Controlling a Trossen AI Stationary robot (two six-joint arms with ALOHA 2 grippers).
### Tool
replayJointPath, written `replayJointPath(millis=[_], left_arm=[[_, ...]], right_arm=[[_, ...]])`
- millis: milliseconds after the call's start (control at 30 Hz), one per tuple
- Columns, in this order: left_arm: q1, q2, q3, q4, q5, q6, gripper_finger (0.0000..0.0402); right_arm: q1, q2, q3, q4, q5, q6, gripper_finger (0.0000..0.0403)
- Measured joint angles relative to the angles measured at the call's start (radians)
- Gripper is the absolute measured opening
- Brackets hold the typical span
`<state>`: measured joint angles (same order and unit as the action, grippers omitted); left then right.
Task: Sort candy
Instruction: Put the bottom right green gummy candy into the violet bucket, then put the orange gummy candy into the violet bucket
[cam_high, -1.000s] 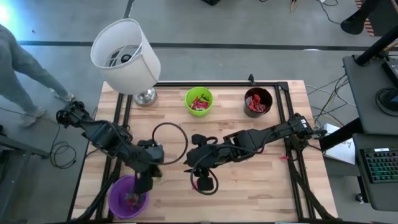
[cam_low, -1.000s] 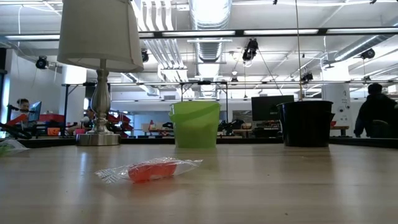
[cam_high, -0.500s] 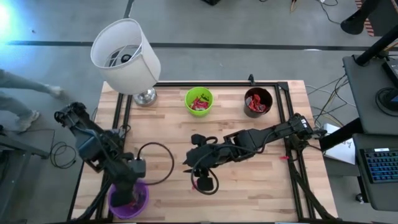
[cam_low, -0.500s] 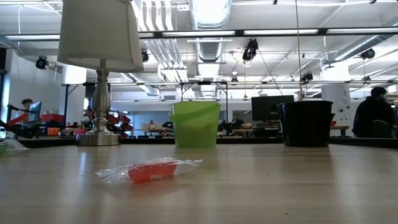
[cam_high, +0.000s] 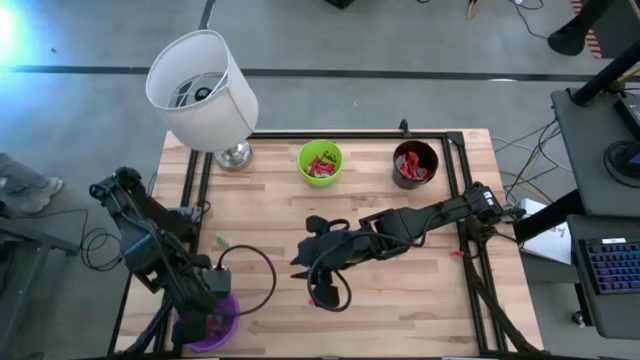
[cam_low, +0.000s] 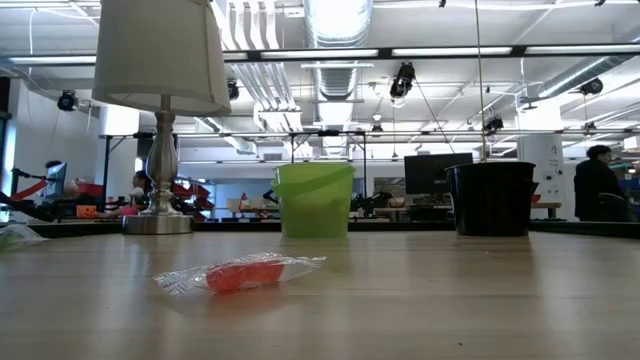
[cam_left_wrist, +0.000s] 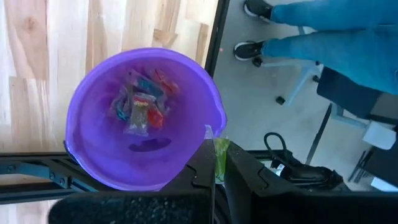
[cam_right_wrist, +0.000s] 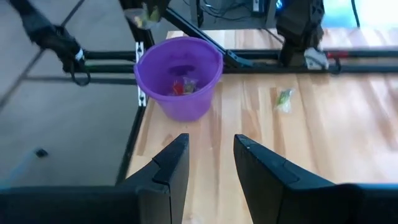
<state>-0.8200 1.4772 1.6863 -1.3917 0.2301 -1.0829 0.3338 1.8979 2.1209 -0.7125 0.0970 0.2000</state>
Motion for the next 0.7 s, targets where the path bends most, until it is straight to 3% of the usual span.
replayJointPath(millis=[233, 400, 700], left_arm=[[-0.019, 0.032, 0.0, -0.022, -0.001, 0.055, 0.0], [-0.019, 0.053, -0.002, -0.139, -0.008, 0.092, 0.0005], [-0.022, 0.058, -0.021, -0.175, -0.073, 0.138, 0.008]], right_arm=[[-0.001, 0.001, -0.001, 0.0, 0.0, 0.073, 0.0121], [-0.001, 0.001, -0.001, -0.032, -0.001, 0.148, 0.0121], [0.0, 0.002, -0.003, -0.157, 0.0, 0.201, 0.0121]])
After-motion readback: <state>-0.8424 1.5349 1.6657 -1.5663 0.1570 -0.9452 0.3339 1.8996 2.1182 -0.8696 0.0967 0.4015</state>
